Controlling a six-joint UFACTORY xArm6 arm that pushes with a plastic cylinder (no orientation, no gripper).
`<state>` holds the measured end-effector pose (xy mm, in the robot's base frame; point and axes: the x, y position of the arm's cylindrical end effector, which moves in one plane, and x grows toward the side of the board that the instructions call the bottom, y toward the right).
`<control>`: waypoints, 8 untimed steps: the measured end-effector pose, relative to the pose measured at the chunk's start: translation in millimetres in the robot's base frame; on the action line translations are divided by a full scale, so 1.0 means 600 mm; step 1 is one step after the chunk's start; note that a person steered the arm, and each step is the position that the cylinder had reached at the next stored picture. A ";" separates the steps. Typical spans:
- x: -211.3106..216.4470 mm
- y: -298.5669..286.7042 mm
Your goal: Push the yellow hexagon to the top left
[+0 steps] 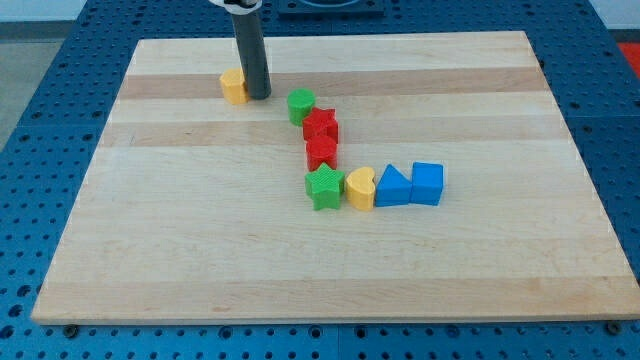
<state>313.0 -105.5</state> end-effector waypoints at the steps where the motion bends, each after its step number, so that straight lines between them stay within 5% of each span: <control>1: 0.000 -0.019; 8: 0.015 -0.053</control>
<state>321.9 -137.2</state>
